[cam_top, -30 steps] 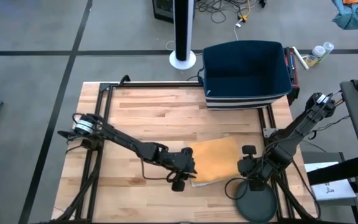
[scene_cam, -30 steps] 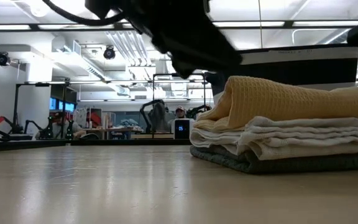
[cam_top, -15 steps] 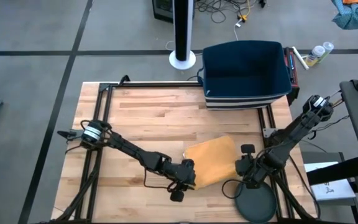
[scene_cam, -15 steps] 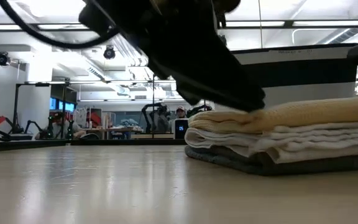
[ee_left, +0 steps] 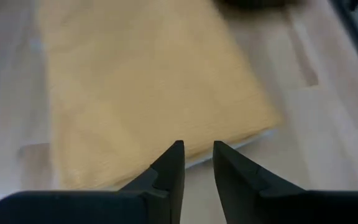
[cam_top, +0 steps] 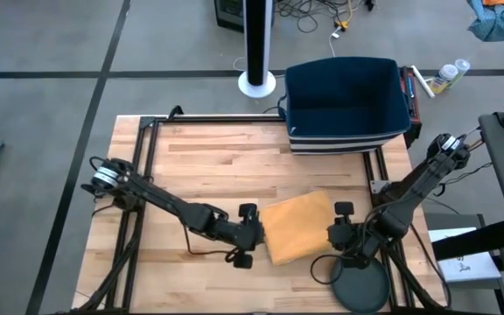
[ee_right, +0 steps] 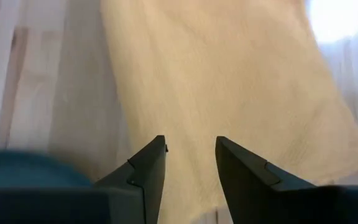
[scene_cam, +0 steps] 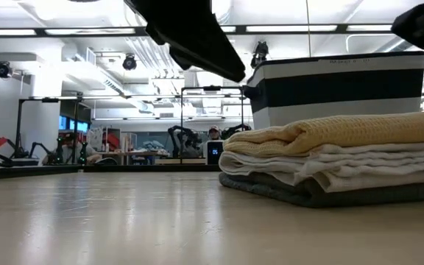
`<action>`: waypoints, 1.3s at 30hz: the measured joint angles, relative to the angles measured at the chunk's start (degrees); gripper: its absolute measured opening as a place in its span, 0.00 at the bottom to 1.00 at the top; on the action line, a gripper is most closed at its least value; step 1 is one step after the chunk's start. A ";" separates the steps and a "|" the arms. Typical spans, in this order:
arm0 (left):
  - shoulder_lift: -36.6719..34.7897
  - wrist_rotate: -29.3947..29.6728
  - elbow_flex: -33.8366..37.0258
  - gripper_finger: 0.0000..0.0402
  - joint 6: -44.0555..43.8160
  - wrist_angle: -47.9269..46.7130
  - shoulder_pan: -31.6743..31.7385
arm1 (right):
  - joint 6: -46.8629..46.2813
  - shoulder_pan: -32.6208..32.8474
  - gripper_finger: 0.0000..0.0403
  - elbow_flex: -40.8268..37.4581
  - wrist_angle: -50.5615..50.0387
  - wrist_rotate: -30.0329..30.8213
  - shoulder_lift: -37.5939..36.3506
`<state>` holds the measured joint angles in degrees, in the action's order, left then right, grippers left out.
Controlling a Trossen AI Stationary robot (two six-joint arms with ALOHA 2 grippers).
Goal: Fold kitchen towel into neat rectangle
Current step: Stack the orange towel on top of the white patterned towel
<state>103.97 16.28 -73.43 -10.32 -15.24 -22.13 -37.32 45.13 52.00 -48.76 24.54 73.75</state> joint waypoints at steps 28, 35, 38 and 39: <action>1.07 7.22 32.15 0.22 -5.78 50.79 4.66 | 17.68 -16.54 0.34 1.09 33.65 6.56 14.56; 1.51 3.74 34.81 0.26 -3.93 58.30 5.75 | 16.53 -17.36 0.31 1.08 36.47 6.55 17.20; 3.59 3.71 34.47 0.27 -5.29 58.66 6.23 | 15.41 -18.07 0.30 1.08 38.56 6.51 18.93; 4.58 3.51 33.89 0.27 -5.41 58.78 6.25 | 15.38 -18.11 0.30 1.08 39.46 6.51 19.36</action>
<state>108.55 19.79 -39.54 -15.74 43.54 -15.88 -21.94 27.02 53.08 -9.30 31.05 93.11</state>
